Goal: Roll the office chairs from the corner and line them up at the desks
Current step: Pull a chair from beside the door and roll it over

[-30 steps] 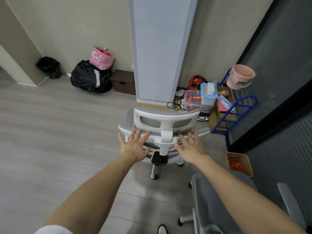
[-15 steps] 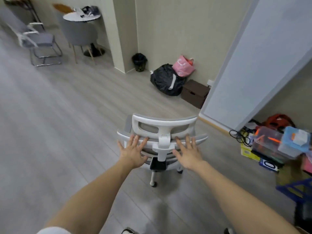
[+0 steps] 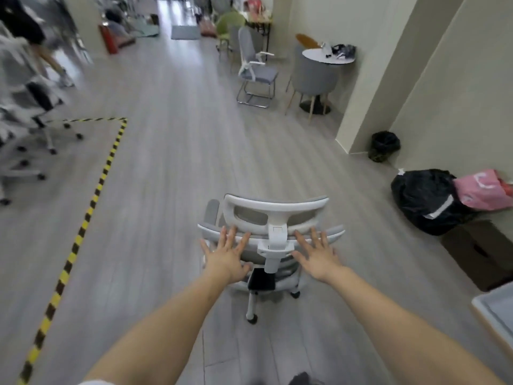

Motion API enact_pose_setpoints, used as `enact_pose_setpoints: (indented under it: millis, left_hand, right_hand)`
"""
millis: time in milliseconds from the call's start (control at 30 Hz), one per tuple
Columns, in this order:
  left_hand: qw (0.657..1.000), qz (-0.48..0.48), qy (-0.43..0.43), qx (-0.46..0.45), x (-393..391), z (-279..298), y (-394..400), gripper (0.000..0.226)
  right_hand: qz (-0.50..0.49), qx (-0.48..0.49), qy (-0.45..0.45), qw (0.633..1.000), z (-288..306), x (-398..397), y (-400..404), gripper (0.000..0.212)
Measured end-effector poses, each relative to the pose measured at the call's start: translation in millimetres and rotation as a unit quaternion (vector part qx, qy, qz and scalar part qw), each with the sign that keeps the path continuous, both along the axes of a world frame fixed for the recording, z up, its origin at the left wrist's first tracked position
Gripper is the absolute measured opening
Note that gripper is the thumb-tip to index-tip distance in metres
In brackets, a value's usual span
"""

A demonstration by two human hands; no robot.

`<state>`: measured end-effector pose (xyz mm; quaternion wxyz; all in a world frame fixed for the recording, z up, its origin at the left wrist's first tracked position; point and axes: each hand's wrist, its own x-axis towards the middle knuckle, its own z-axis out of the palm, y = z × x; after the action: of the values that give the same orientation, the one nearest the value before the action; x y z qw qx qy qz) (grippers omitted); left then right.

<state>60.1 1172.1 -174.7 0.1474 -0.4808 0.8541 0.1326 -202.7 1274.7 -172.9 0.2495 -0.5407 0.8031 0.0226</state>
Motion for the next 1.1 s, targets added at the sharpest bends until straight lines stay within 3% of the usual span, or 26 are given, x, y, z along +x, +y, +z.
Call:
enact_pose_setpoints:
  millis: [233,500,700,1100]
  left_hand:
    - [0.989,0.139,-0.021,0.042,116,7,-102,0.089]
    - [0.955,0.295,-0.012,0.033,235,6,-199,0.089]
    - [0.897,0.438,-0.027,0.064,310,17,-262,0.089]
    - [0.795,0.595,0.082,0.08,510,14,-360,0.09]
  right_hand:
    - [0.146,0.007,-0.018,0.989,6,99,-171,0.065]
    - [0.301,-0.009,-0.008,0.954,1,223,-362,0.064]
    - [0.42,0.013,-0.005,0.908,10,328,-494,0.065]
    - [0.58,-0.001,0.024,0.814,10,577,-668,0.065]
